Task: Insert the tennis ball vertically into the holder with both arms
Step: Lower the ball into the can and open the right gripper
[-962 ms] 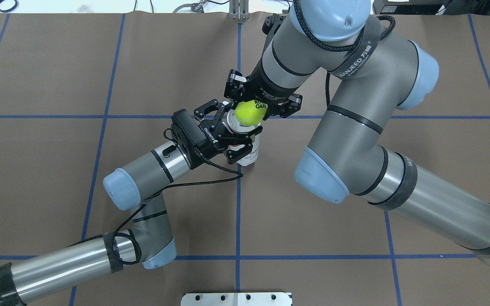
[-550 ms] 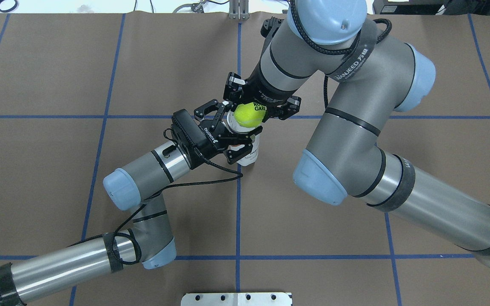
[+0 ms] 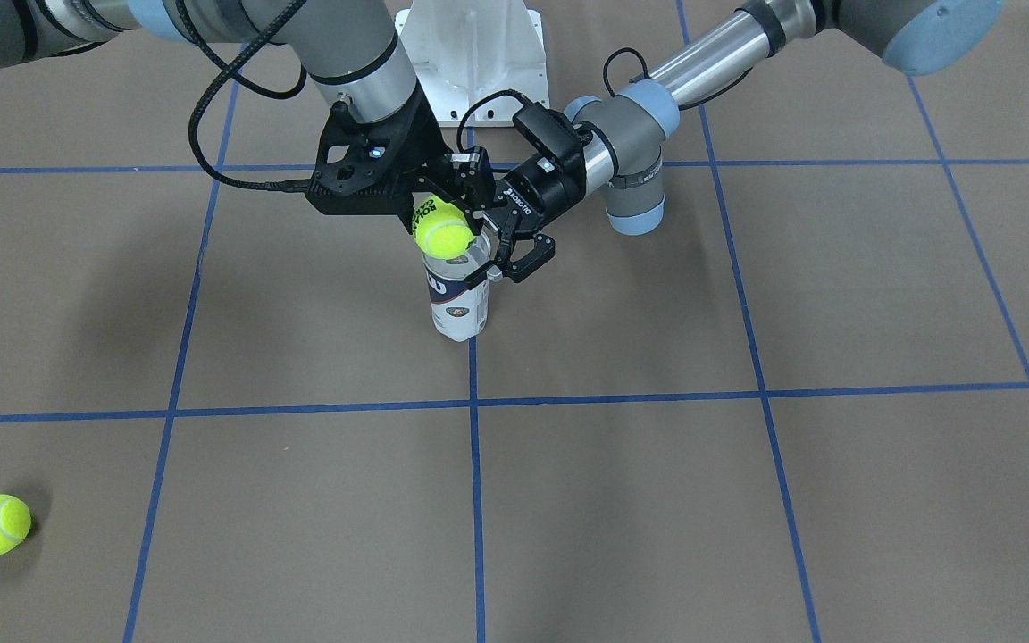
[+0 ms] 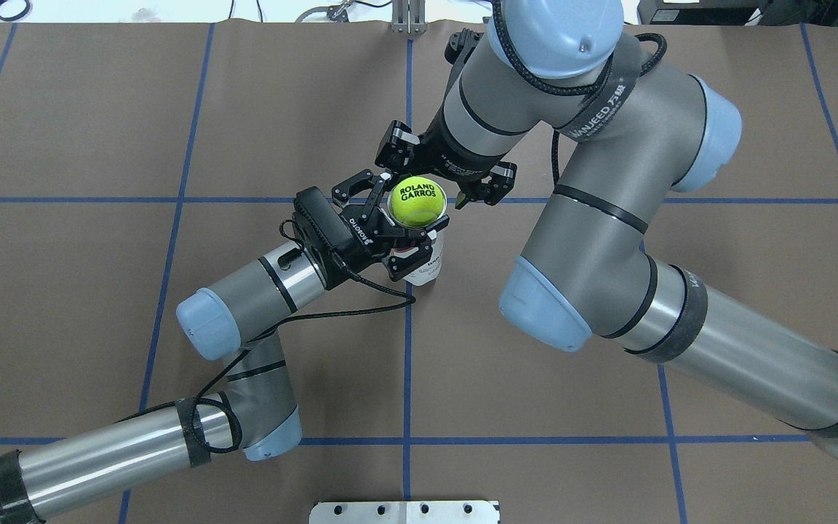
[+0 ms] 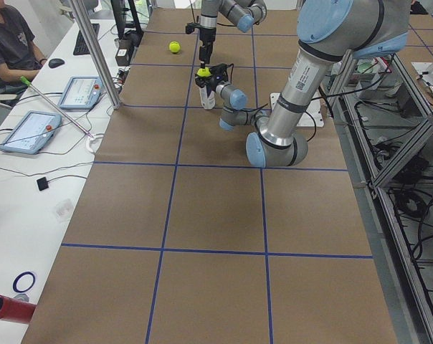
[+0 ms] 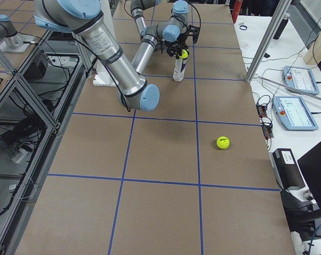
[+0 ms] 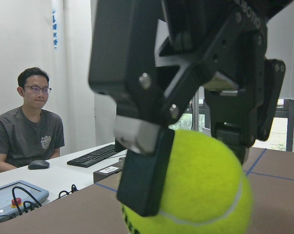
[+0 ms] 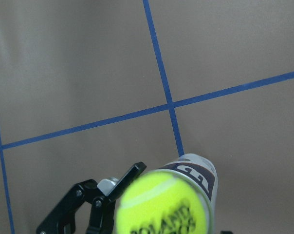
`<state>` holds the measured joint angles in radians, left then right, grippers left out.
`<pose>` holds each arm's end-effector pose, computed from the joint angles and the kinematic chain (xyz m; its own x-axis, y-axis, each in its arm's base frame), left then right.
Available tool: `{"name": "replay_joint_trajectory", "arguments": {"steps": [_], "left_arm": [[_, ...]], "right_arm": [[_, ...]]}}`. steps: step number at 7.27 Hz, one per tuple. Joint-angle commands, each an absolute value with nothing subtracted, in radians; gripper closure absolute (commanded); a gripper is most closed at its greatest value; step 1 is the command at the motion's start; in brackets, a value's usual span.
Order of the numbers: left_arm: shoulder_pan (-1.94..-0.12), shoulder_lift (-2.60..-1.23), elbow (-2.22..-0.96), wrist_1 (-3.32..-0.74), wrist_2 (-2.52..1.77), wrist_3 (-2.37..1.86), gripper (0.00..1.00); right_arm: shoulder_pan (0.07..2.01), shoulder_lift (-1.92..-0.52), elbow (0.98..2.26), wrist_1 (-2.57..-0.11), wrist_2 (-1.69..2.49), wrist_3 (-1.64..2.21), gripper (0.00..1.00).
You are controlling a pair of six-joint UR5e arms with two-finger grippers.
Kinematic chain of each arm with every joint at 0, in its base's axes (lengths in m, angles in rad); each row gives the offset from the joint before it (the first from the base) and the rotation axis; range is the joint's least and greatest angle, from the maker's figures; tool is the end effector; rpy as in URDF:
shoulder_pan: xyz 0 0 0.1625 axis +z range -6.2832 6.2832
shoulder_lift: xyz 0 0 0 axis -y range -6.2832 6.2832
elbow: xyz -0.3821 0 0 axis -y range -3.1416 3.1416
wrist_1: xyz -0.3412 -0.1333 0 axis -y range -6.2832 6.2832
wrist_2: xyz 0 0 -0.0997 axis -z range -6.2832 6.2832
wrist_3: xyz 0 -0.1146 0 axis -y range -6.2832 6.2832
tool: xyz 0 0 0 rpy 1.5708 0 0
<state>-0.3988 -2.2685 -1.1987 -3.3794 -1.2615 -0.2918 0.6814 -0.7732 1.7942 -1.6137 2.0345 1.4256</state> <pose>0.4948 -0.3910 0.2036 0.4398 0.8046 -0.3989 0.6460 0.0252 0.7629 -0.4085 -0.4369 0.1130 0.4691 0.2138 0.8569 -0.2096 0.9695 -0.1272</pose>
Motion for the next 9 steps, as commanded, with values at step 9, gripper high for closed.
{"name": "replay_joint_trajectory", "arguments": {"steps": [9], "left_arm": [[-0.393, -2.269, -1.200, -3.379, -1.262, -0.295, 0.12]], "right_arm": [[0.709, -0.788, 1.819, -1.617, 2.042, 1.425, 0.02]]}}
